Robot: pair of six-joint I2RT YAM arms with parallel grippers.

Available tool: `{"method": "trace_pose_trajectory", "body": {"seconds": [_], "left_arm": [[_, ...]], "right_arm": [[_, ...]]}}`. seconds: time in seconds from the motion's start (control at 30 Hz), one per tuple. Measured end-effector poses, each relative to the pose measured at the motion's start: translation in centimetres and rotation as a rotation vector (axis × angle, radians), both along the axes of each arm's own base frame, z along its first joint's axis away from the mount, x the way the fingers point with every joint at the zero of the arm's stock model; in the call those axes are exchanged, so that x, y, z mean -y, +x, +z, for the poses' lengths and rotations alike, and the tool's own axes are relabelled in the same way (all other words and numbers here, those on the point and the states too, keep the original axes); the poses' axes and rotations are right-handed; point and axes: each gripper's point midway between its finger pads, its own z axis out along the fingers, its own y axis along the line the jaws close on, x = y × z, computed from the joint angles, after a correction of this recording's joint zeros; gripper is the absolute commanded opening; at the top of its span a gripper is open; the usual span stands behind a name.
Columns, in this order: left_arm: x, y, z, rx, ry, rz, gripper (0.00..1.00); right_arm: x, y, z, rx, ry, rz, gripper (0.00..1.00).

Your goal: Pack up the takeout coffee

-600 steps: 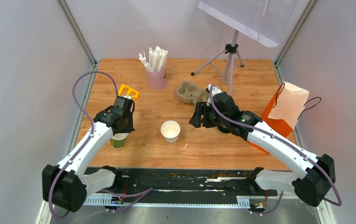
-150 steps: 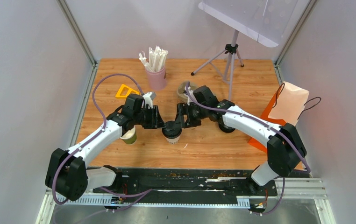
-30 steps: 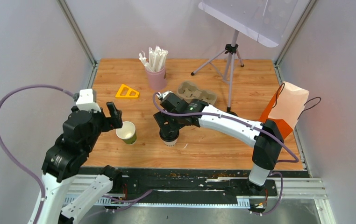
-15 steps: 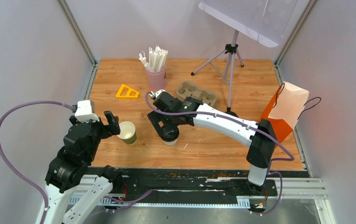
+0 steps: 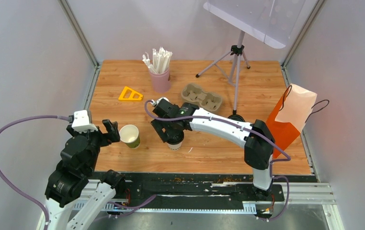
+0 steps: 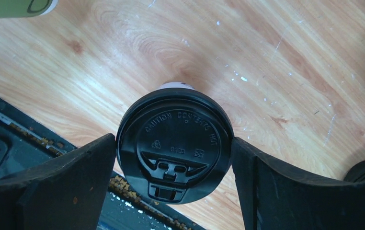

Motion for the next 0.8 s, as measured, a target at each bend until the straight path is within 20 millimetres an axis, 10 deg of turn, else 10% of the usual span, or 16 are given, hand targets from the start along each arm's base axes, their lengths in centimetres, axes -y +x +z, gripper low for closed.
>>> {"method": "trace_pose_trajectory", "body": {"seconds": [0.8], "left_arm": [[0.05, 0.27, -0.56, -0.011, 0.011, 0.002, 1.0]], "right_arm": [[0.73, -0.46, -1.12, 0.026, -0.063, 0.0, 0.96]]}}
